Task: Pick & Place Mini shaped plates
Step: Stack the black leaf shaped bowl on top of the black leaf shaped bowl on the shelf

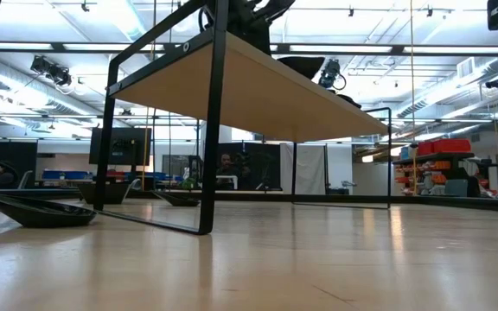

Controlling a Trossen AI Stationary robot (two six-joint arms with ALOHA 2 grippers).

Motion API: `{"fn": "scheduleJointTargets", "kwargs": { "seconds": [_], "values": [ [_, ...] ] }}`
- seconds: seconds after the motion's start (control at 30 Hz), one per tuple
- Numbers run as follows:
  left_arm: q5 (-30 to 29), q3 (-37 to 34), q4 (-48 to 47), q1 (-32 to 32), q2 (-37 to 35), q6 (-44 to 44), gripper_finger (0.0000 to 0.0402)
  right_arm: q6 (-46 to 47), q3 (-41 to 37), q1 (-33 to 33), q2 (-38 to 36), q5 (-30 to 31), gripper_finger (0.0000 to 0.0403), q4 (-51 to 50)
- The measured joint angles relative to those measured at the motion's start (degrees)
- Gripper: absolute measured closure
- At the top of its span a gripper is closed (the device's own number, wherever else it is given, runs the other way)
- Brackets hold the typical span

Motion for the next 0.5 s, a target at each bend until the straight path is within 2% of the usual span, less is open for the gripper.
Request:
{"fn": "scheduleJointTargets", "kwargs": {
  "seconds": [0.5],
  "values": [
    [-0.04, 0.02, 2.77, 0.69, 0.67, -1.00, 0.0399, 0.00, -0.02, 0.01, 0.00, 0.00, 0.0392, 0.05]
  ]
}}
